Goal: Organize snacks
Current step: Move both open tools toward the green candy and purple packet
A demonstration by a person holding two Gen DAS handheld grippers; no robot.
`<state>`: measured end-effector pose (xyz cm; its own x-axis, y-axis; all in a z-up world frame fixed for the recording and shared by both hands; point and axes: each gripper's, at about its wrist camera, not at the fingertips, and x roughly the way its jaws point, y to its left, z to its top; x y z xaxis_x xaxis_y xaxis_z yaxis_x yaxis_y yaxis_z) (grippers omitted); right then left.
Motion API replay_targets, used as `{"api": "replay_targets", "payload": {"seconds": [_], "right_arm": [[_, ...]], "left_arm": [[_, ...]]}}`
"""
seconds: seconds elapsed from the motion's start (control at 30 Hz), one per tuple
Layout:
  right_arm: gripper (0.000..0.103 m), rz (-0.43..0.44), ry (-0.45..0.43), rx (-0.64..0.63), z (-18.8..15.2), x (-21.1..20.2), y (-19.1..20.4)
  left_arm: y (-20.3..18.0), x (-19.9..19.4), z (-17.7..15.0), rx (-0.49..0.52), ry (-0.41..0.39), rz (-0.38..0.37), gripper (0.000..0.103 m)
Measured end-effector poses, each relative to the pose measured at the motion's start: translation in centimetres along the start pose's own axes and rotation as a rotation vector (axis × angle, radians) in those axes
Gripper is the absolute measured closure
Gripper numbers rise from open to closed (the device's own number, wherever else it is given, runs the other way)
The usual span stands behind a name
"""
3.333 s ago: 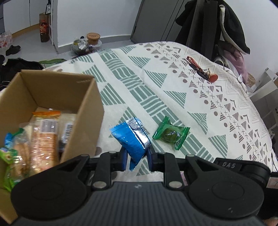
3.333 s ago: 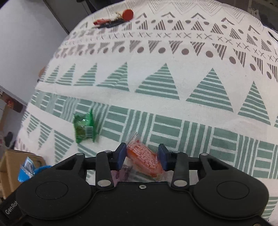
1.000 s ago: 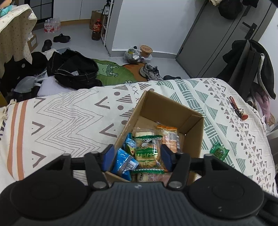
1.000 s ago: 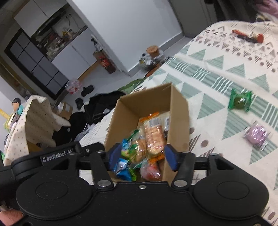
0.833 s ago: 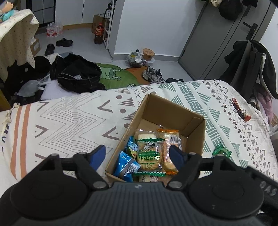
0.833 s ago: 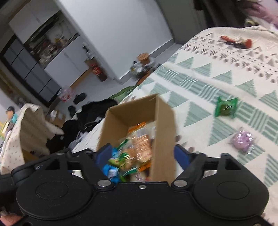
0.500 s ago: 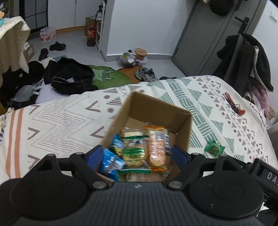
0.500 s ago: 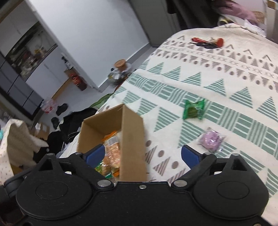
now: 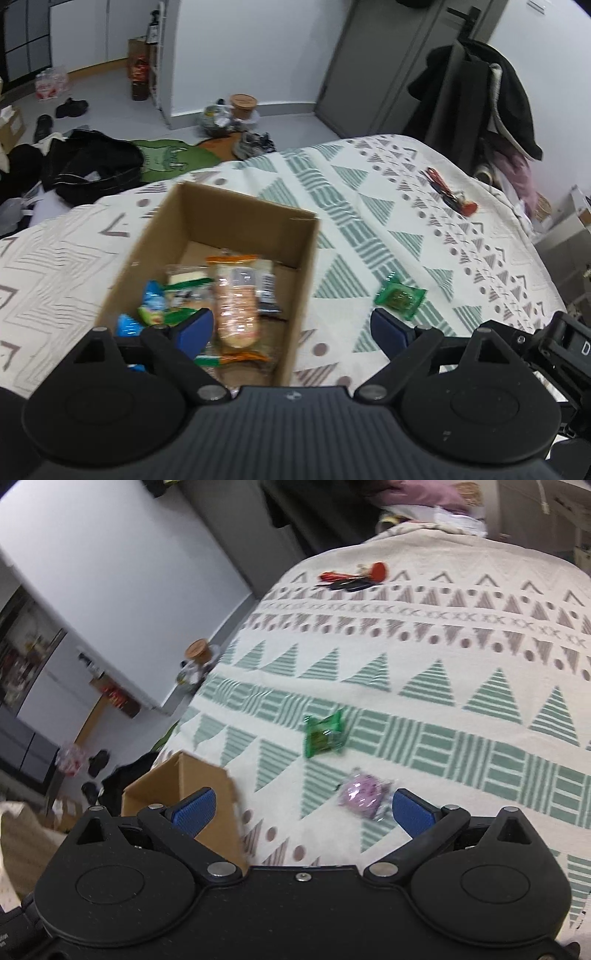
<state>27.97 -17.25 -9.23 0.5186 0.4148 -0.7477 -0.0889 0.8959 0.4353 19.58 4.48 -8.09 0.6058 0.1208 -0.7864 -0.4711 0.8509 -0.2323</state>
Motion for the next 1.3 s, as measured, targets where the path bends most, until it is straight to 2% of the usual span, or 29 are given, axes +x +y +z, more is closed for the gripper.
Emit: {"api": "replay_targets", "payload": {"seconds": [0.4, 0.53, 0.67, 0.77, 0.87, 1.0, 1.07, 1.23, 1.3], "right_arm": [[0.000, -0.048, -0.013, 0.127, 1.4, 0.2, -3.6], [0.002, -0.045, -0.013, 0.162, 1.4, 0.7, -4.2], [0.024, -0.036, -0.020, 0.170, 1.5, 1.2, -4.5], [0.027, -0.038, 0.004, 0.191, 1.6, 2.1, -4.9], [0.028, -0.061, 0.031, 0.191, 1.6, 3.3, -5.2], [0.029, -0.090, 0.076, 0.208, 1.5, 5.5, -5.2], [0.029, -0.101, 0.095, 0.216, 1.5, 6.6, -5.1], [0.029, -0.133, 0.122, 0.220, 1.1, 9.0, -4.4], [0.029, -0.153, 0.135, 0.214, 0.8, 9.8, -4.1]], "left_arm": [[-3.0, 2.9, 0.7, 0.045, 0.046, -0.094, 0.012], [-3.6, 3.9, 0.7, 0.054, 0.058, -0.102, 0.012], [-3.7, 4.7, 0.4, 0.033, 0.058, -0.144, 0.013], [-4.0, 5.4, 0.2, 0.041, 0.070, -0.164, 0.015], [-4.2, 6.1, 0.1, 0.041, 0.070, -0.176, 0.022], [-4.5, 7.2, 0.0, 0.035, 0.088, -0.186, 0.043], [-4.7, 7.8, 0.0, 0.040, 0.095, -0.193, 0.050], [-5.3, 9.3, 0.0, 0.040, 0.110, -0.195, 0.054], [-5.5, 9.8, 0.1, 0.037, 0.113, -0.192, 0.058]]}}
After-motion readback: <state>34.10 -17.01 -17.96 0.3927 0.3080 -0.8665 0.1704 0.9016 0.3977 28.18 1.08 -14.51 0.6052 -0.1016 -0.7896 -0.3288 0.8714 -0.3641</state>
